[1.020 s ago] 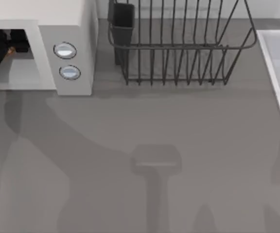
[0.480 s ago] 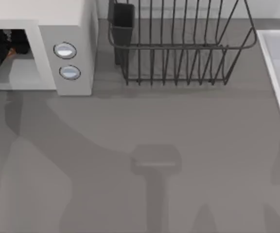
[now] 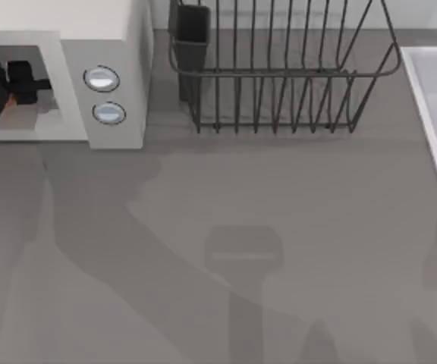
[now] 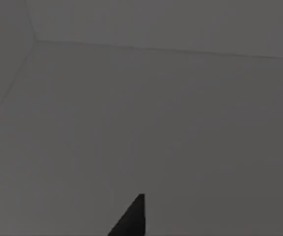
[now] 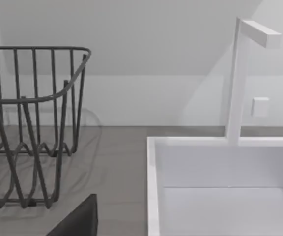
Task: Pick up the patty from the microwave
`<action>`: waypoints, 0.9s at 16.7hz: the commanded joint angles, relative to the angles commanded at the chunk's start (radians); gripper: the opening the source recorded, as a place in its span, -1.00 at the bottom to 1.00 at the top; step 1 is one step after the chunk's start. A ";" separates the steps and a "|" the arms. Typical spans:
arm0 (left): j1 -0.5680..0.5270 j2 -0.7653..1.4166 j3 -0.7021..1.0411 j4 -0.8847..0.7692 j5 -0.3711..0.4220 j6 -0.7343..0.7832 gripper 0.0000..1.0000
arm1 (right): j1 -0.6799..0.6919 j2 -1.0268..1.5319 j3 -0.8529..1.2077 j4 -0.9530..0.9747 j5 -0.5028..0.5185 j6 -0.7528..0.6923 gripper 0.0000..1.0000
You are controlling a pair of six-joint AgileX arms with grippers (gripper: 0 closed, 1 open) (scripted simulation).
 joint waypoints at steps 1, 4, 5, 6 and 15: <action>-0.025 -0.085 -0.062 -0.022 -0.025 -0.008 -1.00 | 0.000 0.000 0.000 0.000 0.000 0.000 1.00; -0.095 -0.303 -0.233 -0.083 -0.096 -0.031 -1.00 | 0.000 0.000 0.000 0.000 0.000 0.000 1.00; -0.115 -0.355 -0.280 -0.100 -0.116 -0.037 -1.00 | 0.000 0.000 0.000 0.000 0.000 0.000 1.00; -0.132 -0.397 -0.320 -0.114 -0.133 -0.043 -1.00 | 0.000 0.000 0.000 0.000 0.000 0.000 1.00; -0.143 -0.423 -0.392 -0.120 -0.163 -0.048 -1.00 | 0.000 0.000 0.000 0.000 0.000 0.000 1.00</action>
